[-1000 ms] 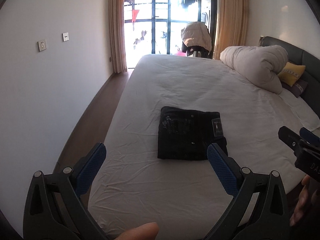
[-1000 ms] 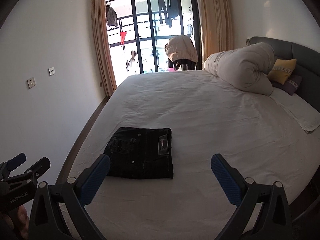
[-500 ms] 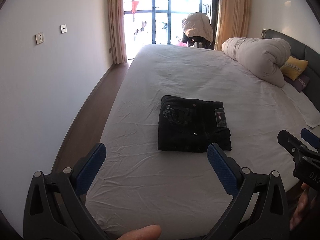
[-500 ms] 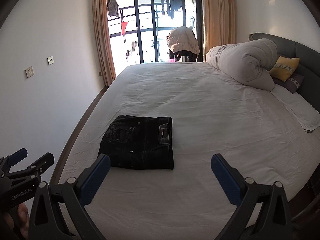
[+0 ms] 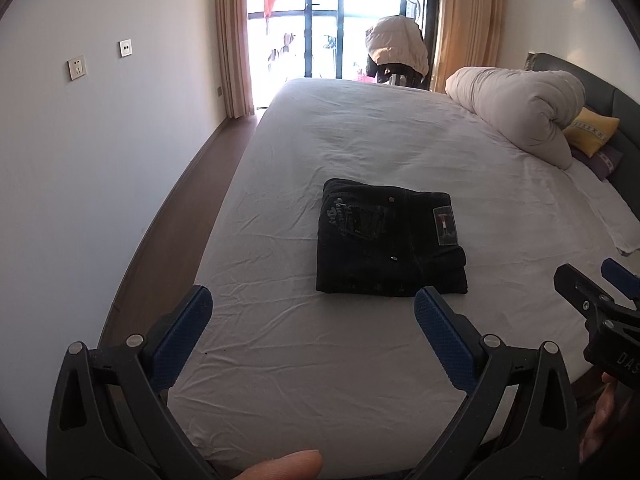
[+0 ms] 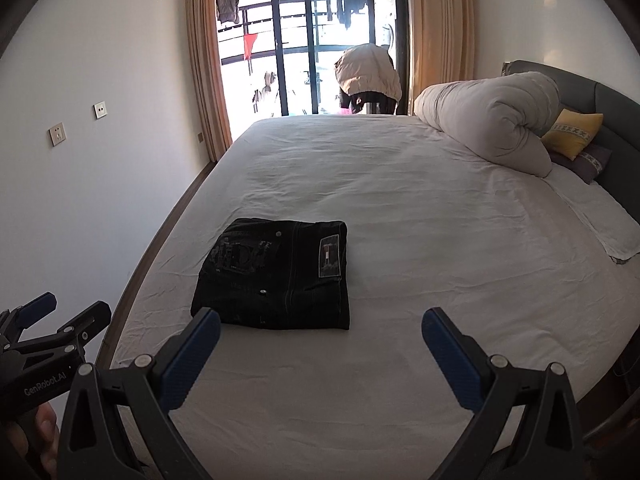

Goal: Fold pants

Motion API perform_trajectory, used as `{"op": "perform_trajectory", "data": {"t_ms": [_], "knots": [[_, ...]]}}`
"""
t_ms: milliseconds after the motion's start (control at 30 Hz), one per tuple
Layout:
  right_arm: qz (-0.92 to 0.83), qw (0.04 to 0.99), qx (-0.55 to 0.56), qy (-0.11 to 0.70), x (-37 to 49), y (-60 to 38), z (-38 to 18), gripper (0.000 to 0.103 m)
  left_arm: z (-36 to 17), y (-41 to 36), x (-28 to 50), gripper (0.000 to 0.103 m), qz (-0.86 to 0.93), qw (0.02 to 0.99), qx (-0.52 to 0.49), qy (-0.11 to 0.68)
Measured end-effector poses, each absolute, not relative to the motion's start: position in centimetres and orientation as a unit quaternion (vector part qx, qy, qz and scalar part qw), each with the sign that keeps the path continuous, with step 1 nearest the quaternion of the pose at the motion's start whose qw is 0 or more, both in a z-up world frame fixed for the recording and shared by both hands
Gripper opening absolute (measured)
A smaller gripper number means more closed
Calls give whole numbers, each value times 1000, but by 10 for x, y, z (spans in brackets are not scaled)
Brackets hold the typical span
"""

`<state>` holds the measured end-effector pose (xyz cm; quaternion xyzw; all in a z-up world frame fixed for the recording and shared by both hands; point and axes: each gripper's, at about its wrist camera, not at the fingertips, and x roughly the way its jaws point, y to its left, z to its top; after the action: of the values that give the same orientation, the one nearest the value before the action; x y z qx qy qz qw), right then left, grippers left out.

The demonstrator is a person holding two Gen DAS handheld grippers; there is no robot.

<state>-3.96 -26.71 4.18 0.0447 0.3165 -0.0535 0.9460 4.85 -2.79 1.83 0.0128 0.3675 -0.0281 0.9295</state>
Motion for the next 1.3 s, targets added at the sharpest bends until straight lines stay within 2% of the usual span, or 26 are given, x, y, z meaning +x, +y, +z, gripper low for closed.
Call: {"op": "perform_trajectory", "data": {"t_ms": [1300], "knots": [[-51, 941, 43, 332, -37, -263, 32, 103, -1, -30, 54, 103, -30, 925, 11, 379]]}}
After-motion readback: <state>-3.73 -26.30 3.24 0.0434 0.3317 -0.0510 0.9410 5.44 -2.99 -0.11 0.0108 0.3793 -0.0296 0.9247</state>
